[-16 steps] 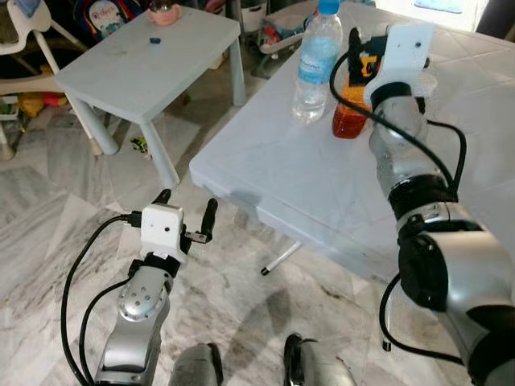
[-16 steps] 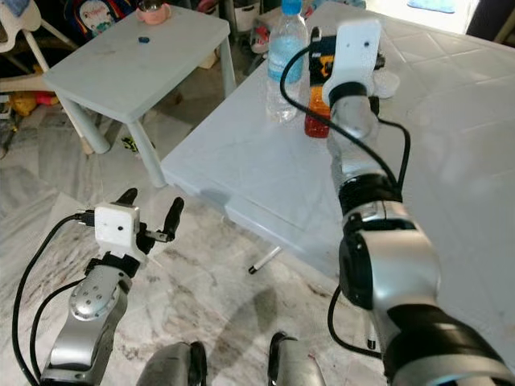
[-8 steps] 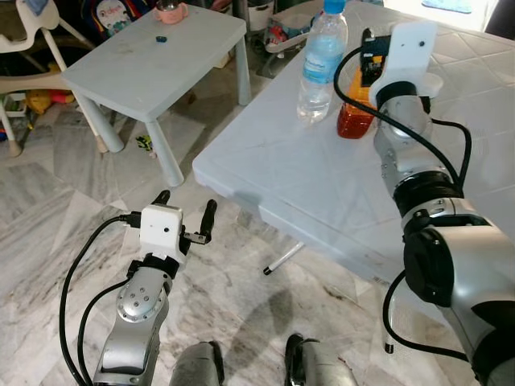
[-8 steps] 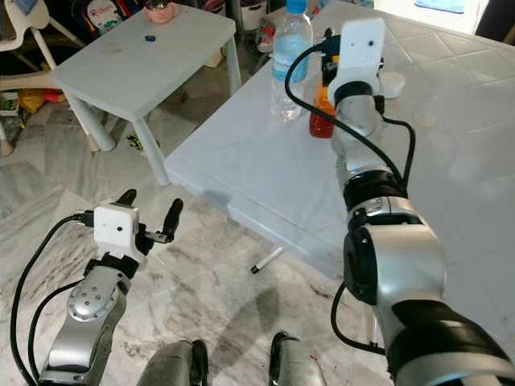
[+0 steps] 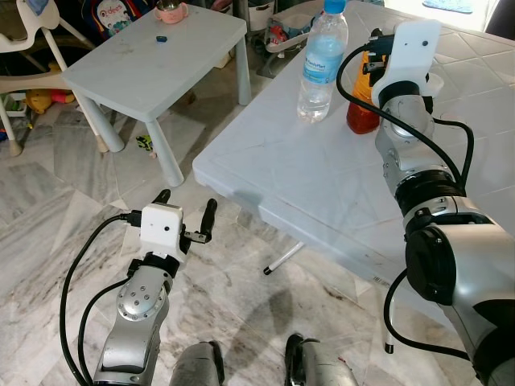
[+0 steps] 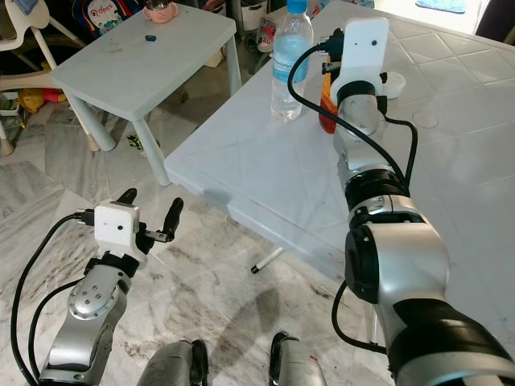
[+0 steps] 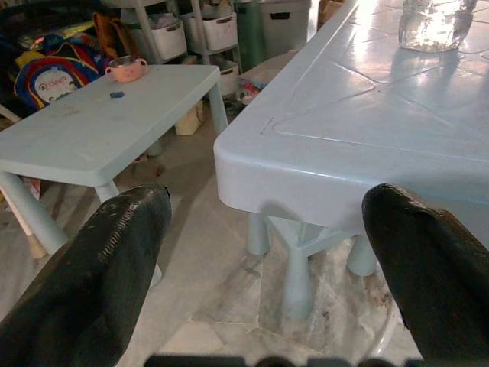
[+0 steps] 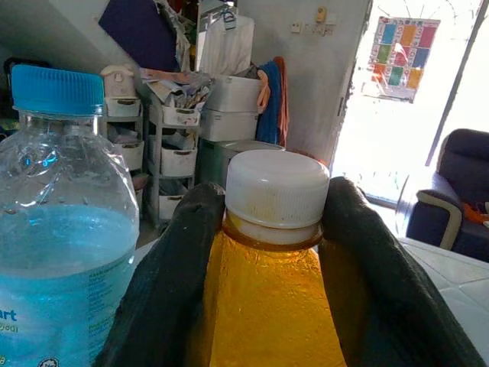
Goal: Restocking fridge
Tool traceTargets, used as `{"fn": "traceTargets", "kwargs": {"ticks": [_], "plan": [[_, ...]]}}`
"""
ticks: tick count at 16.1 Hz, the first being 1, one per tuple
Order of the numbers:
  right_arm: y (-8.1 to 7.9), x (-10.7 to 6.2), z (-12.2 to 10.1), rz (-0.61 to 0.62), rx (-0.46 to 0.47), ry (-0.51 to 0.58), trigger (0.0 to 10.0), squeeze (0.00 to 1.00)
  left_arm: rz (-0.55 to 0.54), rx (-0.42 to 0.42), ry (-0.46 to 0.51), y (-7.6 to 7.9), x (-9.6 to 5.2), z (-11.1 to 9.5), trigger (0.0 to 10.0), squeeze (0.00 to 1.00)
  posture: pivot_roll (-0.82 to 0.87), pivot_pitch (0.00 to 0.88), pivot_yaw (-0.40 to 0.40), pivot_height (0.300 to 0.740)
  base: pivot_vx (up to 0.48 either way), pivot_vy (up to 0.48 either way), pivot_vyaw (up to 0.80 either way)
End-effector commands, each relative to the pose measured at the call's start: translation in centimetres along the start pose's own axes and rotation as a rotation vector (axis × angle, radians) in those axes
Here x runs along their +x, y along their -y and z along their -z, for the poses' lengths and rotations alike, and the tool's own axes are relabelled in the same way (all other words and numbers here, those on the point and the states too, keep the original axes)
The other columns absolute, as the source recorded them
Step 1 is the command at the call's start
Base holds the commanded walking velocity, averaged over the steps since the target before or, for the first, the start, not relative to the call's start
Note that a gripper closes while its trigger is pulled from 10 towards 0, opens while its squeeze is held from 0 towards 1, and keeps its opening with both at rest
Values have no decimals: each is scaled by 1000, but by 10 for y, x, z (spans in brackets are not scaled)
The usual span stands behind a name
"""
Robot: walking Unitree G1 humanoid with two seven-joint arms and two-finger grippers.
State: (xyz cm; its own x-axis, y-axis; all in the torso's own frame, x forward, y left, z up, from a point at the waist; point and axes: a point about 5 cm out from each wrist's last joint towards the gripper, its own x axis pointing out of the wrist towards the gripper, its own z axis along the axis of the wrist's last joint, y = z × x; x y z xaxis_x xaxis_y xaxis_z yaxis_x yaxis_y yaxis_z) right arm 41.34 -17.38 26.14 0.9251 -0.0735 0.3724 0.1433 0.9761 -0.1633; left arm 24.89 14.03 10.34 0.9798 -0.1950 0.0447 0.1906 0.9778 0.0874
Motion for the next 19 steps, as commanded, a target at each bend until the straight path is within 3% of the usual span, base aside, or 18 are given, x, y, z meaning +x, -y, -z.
{"fn": "traceTargets", "kwargs": {"ticks": [1,10,11,12,13,14,19], "plan": [[1,5,-9,3,-1,22,0,0,2,16,-3,-1,-1,-1,10000,0,165,164,58,740,0,0,0],[1,5,-9,3,-1,22,0,0,2,16,-3,-1,-1,-1,10000,0,165,164,58,740,0,0,0],[-7,0,-12,-3,-21,61,2431,0,-4,8,-1,1,3,1,10000,0,117,114,27,740,0,0,0],[-13,-5,-14,-11,-31,92,3255,0,-7,1,2,3,7,2,10000,0,110,110,27,740,0,0,0],[-22,-15,-19,-26,-29,129,7686,0,-7,-11,8,7,13,3,10000,0,93,100,24,740,0,0,0],[-23,-17,-20,-34,-23,131,10000,0,-4,-15,13,8,15,3,10000,0,86,95,23,740,0,0,0],[-20,-32,-13,-43,-29,97,10000,0,-3,-24,28,11,21,3,10000,0,72,83,17,740,0,0,0]]}}
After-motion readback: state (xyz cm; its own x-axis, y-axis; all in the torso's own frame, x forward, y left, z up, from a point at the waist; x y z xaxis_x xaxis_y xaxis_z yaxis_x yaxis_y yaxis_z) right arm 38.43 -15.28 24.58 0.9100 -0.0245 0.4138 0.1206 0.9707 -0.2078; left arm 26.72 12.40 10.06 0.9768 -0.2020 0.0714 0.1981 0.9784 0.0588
